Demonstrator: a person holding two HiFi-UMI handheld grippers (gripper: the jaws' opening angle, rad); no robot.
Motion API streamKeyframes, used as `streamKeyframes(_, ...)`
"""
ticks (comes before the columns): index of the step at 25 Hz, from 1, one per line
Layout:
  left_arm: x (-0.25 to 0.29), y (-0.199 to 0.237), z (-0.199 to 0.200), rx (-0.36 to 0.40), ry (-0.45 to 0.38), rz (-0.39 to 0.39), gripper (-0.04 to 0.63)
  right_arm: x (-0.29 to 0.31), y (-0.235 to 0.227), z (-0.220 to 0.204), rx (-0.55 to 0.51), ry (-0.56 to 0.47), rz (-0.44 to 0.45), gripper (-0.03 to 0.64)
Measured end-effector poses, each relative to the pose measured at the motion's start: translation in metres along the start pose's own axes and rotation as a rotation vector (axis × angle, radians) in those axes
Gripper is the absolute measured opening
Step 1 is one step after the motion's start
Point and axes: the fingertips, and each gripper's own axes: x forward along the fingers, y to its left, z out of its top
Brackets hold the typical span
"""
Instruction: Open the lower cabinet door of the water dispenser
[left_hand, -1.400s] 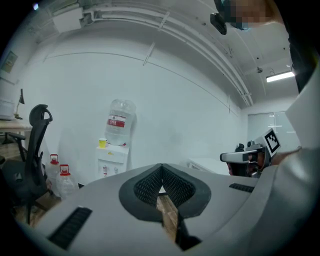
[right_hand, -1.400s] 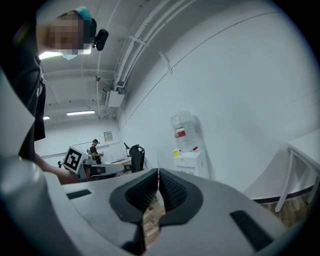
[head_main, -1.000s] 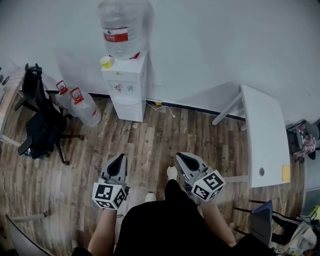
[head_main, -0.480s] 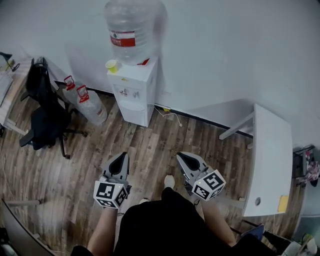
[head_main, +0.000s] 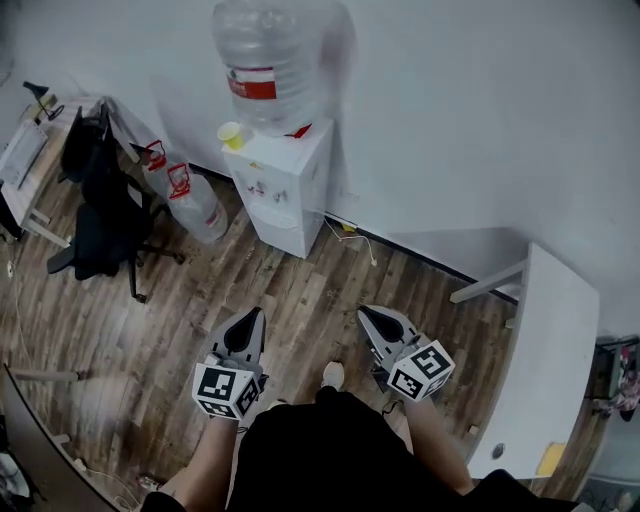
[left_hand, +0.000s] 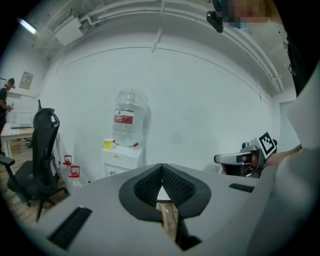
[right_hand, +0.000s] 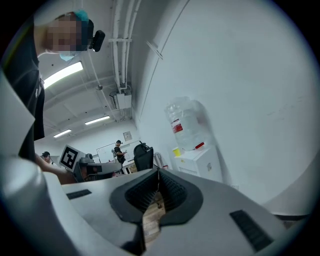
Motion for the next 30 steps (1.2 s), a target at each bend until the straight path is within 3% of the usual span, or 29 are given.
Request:
streamKeyframes(13,0.034,-0.027,-0.01,-0.008,0.035,0.059,0.014,0.0,-0.045,-0.008,-0.025,0.057,0.095,0.025)
streamKeyframes(30,0.066,0.021,0.002,-0.014,0.022,0.04,0.014,0.055,-0.046,-0.016,-0.006,0.083,0.086,0.025)
